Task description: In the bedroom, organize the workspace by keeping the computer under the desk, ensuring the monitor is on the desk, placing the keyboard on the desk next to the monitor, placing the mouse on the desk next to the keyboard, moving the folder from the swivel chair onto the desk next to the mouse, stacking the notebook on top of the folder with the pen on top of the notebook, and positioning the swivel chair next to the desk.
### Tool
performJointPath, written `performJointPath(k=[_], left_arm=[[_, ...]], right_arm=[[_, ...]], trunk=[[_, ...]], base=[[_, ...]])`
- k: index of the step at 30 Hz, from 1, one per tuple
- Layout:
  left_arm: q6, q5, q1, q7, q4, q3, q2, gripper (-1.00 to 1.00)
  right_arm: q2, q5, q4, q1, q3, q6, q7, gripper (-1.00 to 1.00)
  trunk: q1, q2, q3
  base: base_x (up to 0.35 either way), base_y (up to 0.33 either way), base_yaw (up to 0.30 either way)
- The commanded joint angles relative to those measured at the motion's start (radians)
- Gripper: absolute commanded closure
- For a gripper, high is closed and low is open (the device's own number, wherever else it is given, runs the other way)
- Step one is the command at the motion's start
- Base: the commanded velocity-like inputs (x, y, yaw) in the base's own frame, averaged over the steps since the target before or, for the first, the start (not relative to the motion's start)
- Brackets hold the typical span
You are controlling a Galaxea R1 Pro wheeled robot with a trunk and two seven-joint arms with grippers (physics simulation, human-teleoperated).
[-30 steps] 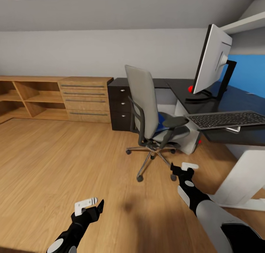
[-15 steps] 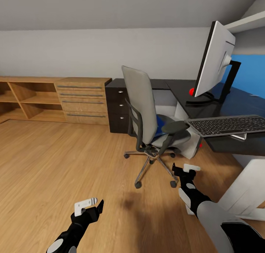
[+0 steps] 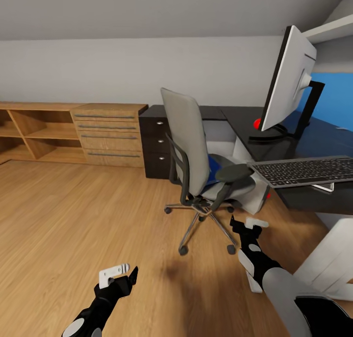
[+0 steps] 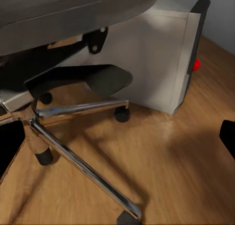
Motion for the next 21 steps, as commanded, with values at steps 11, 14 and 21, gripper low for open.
performJointPath(k=[11,14,21], left_arm=[[0.005,0.01,0.0,0.003,0.0,0.001,-0.001,-1.0],[0.005,0.011,0.0,0.003,0.0,0.002,-0.001,-1.0],[0.005,0.012,0.0,0.003,0.0,0.002,-0.001,-1.0]], right_arm=[[0.0,-0.007,0.002,-0.001,-0.001,-0.104,0.0,-1.0],[0.003,-0.008,0.001,-0.001,-0.002,-0.113,-0.001,-1.0],[0.007,-0.008,0.0,-0.001,-0.003,-0.116,-0.003,-1.0]], trunk=[[0.0,0.0,-0.001],[0.0,0.0,-0.001],[0.0,0.0,-0.001]], base=[[0.124,0.0,0.0],[0.128,0.0,0.0],[0.19,0.0,0.0]])
